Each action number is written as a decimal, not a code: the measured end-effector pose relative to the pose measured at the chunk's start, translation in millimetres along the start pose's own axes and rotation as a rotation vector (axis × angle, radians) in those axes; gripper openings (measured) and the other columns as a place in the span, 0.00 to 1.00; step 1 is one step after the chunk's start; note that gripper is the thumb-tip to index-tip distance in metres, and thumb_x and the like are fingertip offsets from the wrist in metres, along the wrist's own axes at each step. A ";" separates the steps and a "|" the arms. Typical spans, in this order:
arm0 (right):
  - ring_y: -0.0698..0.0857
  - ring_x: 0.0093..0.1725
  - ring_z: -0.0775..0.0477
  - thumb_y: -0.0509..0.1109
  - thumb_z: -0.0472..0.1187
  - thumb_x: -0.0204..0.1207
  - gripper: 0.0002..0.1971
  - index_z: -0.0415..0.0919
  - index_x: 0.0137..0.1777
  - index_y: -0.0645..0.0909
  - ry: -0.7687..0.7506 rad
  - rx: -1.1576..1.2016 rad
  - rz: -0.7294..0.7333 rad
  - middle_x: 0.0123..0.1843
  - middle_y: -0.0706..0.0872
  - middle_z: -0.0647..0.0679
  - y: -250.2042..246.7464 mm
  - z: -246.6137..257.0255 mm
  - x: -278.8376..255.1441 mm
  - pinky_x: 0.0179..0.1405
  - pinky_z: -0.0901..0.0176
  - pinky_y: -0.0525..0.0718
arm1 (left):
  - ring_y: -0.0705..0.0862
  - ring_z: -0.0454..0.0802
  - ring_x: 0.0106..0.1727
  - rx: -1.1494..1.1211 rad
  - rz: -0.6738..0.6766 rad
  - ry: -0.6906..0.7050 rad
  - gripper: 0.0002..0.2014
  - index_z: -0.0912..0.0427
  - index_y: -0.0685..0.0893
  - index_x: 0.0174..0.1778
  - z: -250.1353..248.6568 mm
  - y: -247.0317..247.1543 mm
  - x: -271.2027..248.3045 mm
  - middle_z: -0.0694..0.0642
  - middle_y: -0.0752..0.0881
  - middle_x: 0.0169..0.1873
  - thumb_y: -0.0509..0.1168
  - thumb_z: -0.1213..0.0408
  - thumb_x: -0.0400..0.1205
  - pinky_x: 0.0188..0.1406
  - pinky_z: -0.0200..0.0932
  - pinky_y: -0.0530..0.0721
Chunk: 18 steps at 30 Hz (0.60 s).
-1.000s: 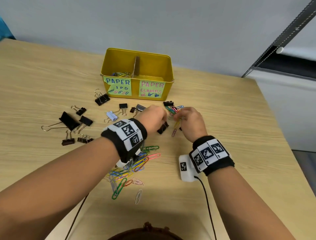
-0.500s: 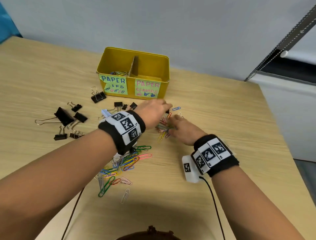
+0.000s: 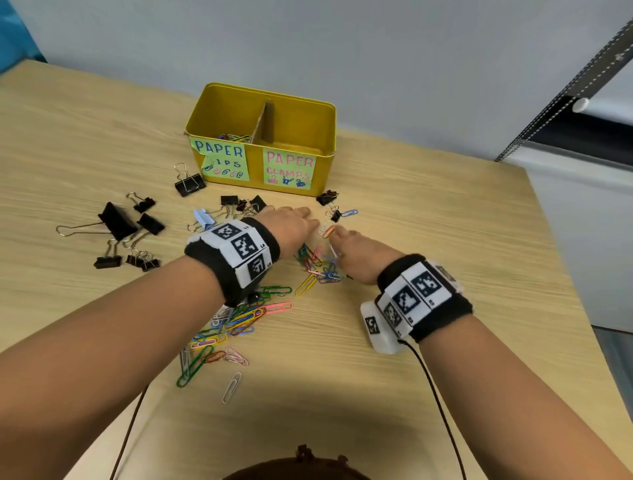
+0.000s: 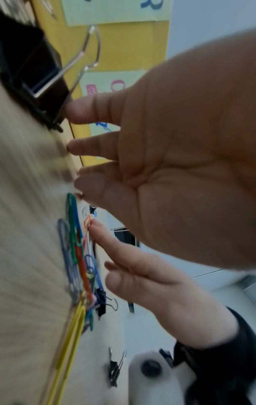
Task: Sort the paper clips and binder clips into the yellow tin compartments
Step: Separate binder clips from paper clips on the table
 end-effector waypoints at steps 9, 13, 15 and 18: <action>0.63 0.82 0.40 0.50 0.25 0.78 0.30 0.36 0.82 0.56 0.061 0.098 -0.199 0.83 0.62 0.40 -39.9 -20.3 -14.8 0.81 0.53 0.61 | 0.58 0.56 0.82 0.051 0.004 0.066 0.30 0.51 0.61 0.80 -28.5 -6.2 -4.5 0.52 0.58 0.83 0.60 0.70 0.82 0.76 0.63 0.63; 0.69 0.78 0.37 0.48 0.25 0.79 0.34 0.45 0.84 0.47 0.107 0.118 -0.133 0.80 0.67 0.35 -34.1 -27.9 -14.3 0.77 0.51 0.67 | 0.55 0.57 0.84 0.074 0.076 0.091 0.28 0.45 0.57 0.81 -19.8 5.7 -29.6 0.51 0.54 0.84 0.55 0.65 0.84 0.78 0.65 0.57; 0.72 0.76 0.36 0.48 0.27 0.80 0.31 0.42 0.83 0.52 0.107 0.109 -0.106 0.78 0.71 0.34 -24.2 -25.8 -21.4 0.73 0.52 0.71 | 0.52 0.57 0.84 0.040 0.075 0.070 0.27 0.45 0.57 0.81 -8.7 7.8 -40.0 0.51 0.51 0.84 0.52 0.65 0.85 0.80 0.63 0.55; 0.70 0.78 0.39 0.51 0.29 0.81 0.28 0.41 0.81 0.60 0.045 0.120 -0.115 0.80 0.70 0.38 -20.1 -11.9 -27.9 0.75 0.56 0.67 | 0.52 0.56 0.84 -0.093 0.002 0.050 0.32 0.48 0.52 0.82 -5.4 6.5 -40.3 0.51 0.49 0.84 0.54 0.71 0.83 0.81 0.61 0.55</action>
Point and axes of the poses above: each hand's wrist, its own x-axis towards the middle knuckle, its own y-axis out of the palm, z = x × y, the point moved 9 cm from there along x, towards the middle knuckle
